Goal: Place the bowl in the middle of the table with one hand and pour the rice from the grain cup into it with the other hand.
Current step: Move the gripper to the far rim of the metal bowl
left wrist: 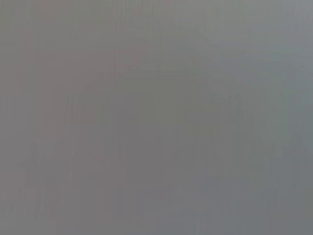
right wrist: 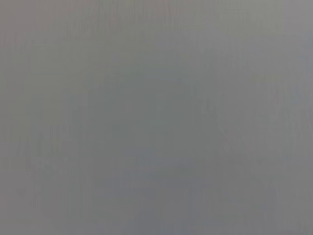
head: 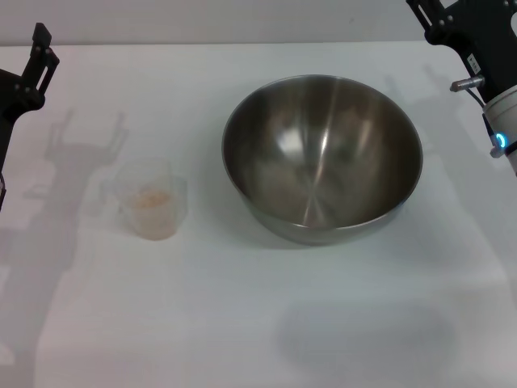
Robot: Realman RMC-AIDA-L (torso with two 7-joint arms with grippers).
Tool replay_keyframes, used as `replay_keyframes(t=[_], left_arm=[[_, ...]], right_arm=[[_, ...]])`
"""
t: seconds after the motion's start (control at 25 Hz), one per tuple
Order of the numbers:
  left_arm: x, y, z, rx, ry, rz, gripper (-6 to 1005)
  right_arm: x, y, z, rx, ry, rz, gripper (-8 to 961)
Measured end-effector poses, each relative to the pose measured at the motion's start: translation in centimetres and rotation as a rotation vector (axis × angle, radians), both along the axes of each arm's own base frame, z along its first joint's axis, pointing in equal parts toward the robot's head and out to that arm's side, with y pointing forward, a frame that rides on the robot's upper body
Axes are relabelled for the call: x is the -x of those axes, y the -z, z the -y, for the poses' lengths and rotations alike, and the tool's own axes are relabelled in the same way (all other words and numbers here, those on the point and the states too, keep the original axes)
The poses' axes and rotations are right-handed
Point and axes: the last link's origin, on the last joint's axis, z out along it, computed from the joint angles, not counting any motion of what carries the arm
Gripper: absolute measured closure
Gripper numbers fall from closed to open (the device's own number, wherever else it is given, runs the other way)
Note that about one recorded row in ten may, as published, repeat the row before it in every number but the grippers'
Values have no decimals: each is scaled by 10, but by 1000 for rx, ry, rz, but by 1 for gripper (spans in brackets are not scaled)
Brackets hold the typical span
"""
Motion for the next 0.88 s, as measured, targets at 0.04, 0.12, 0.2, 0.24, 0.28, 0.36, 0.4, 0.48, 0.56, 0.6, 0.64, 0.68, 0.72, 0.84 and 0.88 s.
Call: replay_keyframes(t=[0.04,0.12,0.2,0.24,0.28,0.36,0.4,0.48,0.56,0.6,0.64,0.68,0.72,0.84,0.88], left_arm=[[0,0,0,0,0,0,157],[0,0,0,1,0,0,157],[0,0,0,1,0,0,157],[0,0,0,1,0,0,157],[0,0,0,1,0,0,157],[0,0,0,1,0,0,157],[0,0,0,1,0,0,157],[0,0,0,1,0,0,157],[1,0,1,1,-2,0,157],[1,0,1,1,-4,0,157],[1,0,1,1,-4,0,158],[2,0,2,1,-6,0,158],[2,0,2,1,-7,0,158],[3,0,3,-1,-11,-1,158],[4,-1,3,-1,-13,-2,158]], right_arm=[[0,0,0,0,0,0,234],[0,0,0,0,1,0,234],[-1,0,1,3,3,-4,234],[-1,0,1,3,3,-4,234],[-1,0,1,3,3,-4,234],[-1,0,1,4,3,-5,234],[-1,1,0,10,7,-6,234],[-1,3,-1,24,20,-7,235],[-1,5,-3,37,32,-7,235],[0,8,-8,58,55,-13,235],[0,8,-8,58,55,-13,235],[2,8,-12,68,65,-20,235],[5,8,-15,79,73,-28,235],[15,8,-23,117,80,-35,235],[20,8,-26,130,79,-36,235]])
